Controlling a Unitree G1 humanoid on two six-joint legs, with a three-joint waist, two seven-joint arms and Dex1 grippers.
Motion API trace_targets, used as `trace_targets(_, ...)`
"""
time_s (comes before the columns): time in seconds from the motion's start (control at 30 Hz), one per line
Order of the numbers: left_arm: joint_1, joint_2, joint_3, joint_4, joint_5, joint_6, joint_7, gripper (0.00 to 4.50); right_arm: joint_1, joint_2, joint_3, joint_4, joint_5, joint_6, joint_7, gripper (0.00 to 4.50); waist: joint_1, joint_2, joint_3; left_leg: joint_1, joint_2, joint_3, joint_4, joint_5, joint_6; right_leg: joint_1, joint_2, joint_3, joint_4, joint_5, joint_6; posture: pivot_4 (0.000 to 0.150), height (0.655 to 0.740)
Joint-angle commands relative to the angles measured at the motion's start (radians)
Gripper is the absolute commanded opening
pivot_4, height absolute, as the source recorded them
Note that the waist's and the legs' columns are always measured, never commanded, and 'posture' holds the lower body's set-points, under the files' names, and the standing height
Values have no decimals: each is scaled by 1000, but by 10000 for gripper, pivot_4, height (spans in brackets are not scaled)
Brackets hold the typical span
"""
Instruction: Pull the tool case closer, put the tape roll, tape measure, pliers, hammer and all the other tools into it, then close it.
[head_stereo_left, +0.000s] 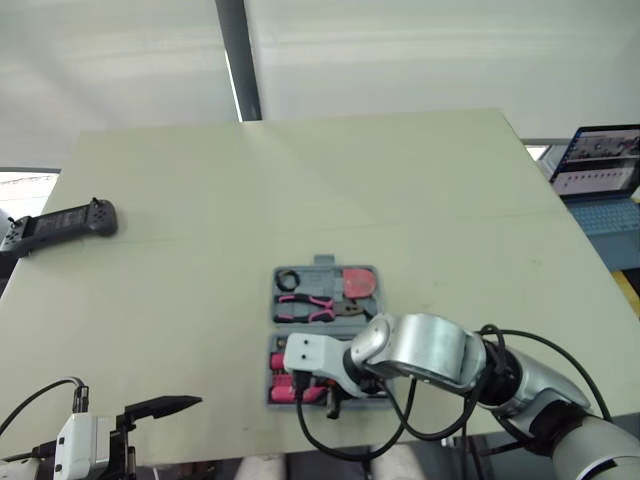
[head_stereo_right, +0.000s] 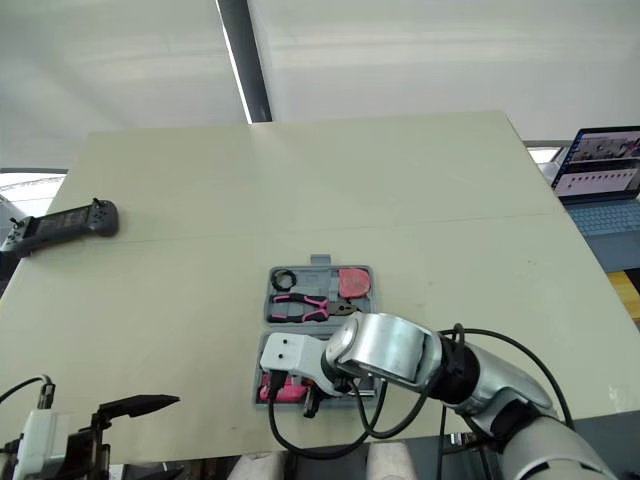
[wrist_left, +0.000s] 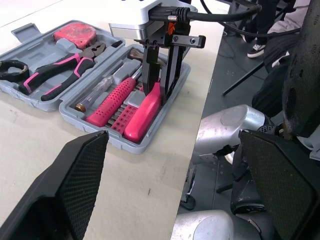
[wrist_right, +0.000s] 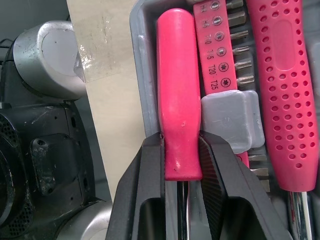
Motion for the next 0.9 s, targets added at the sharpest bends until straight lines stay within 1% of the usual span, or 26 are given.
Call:
trace_targets(0.03,-2,-5,-11,-11,4,-10,7,45000,-25,-12,-15,-25,3,2,11,27791,0,0,0,0,0,0,0,0,0,0,0,0,0,0,0,1500,7400)
trace_targets(0.07,-8,-4,-15,-9,6,-10,10,45000,-32,-14,-21,-30,9,9,15,32878,1,0,0,0,0,0,0,0,0,0,0,0,0,0,0,1500,7400)
trace_targets(0.1,-12,-4,-19,-8,7,-10,12,45000,-40,-14,-34,-38,19,23,19,36016,1,0,0,0,0,0,0,0,0,0,0,0,0,0,0,1500,7400)
trace_targets(0.13,-17,-5,-24,-7,9,-10,15,45000,-48,-13,-56,-49,35,43,27,41155,1,0,0,0,0,0,0,0,0,0,0,0,0,0,0,1500,7400)
trace_targets(0.17,-23,-6,-31,-3,11,-12,18,45000,-58,-17,-76,-62,51,57,35,44518,1,0,0,0,0,0,0,0,0,0,0,0,0,0,0,1500,7400)
trace_targets(0.37,-56,-12,-70,15,22,-16,30,45000,-92,-77,-171,-112,129,70,73,44518,2,0,0,0,0,0,-1,0,0,0,0,0,-1,0,0,1500,7400)
trace_targets(0.47,-85,-17,-98,24,31,-18,45,45000,-49,-103,-241,-123,149,53,90,44518,2,0,0,0,0,0,-1,0,0,0,0,0,-1,0,0,1500,7400)
trace_targets(0.53,-98,-21,-112,27,36,-18,52,45000,-7,-119,-262,-131,144,-8,96,44518,2,0,0,0,0,0,-1,0,0,0,0,0,-1,0,0,1500,7400)
trace_targets(0.57,-101,-23,-117,26,37,-19,55,45000,27,-109,-290,-126,150,-20,92,42184,2,-1,0,0,0,1,-1,0,0,0,0,0,-1,0,0,1500,7400)
trace_targets(0.63,-108,-28,-124,29,37,-20,63,45000,119,-111,-330,-125,139,-132,103,36807,2,-1,-1,0,0,1,-1,0,0,0,0,0,-1,0,0,1500,7400)
trace_targets(0.67,-112,-30,-127,32,38,-20,65,45000,165,-117,-347,-122,127,-192,108,31603,3,-1,-1,0,0,1,-2,0,0,0,0,-1,-1,0,0,1500,7400)
trace_targets(0.7,-115,-31,-130,32,38,-20,66,45000,205,-125,-360,-119,118,-245,117,25141,3,-1,0,0,0,2,-1,0,0,1,0,-1,-1,0,0,1500,7400)
trace_targets(0.73,-118,-33,-133,33,40,-20,68,45000,234,-136,-365,-114,111,-275,126,22522,3,-1,0,0,0,2,-1,0,0,1,0,-1,0,0,0,1500,7400)
trace_targets(0.77,-122,-34,-138,35,41,-20,70,45000,267,-145,-373,-113,100,-331,142,18197,3,-1,0,0,0,3,-1,0,0,1,0,-1,-1,0,0,1500,7400)
trace_targets(0.8,-126,-35,-142,37,43,-21,73,45000,305,-147,-388,-113,91,-391,156,12429,3,-2,0,0,0,3,-1,0,0,2,0,-1,-1,0,0,1500,7400)
trace_targets(0.87,-135,-38,-148,41,46,-23,80,45000,366,-174,-381,-116,27,-537,184,3005,4,-2,0,0,0,4,0,0,0,2,0,-1,-1,0,0,1500,7400)
trace_targets(0.9,-138,-39,-149,42,45,-24,84,45000,386,-183,-377,-109,0,-586,191,731,4,-2,0,0,0,5,0,0,0,2,1,-1,-1,0,0,1500,7400)
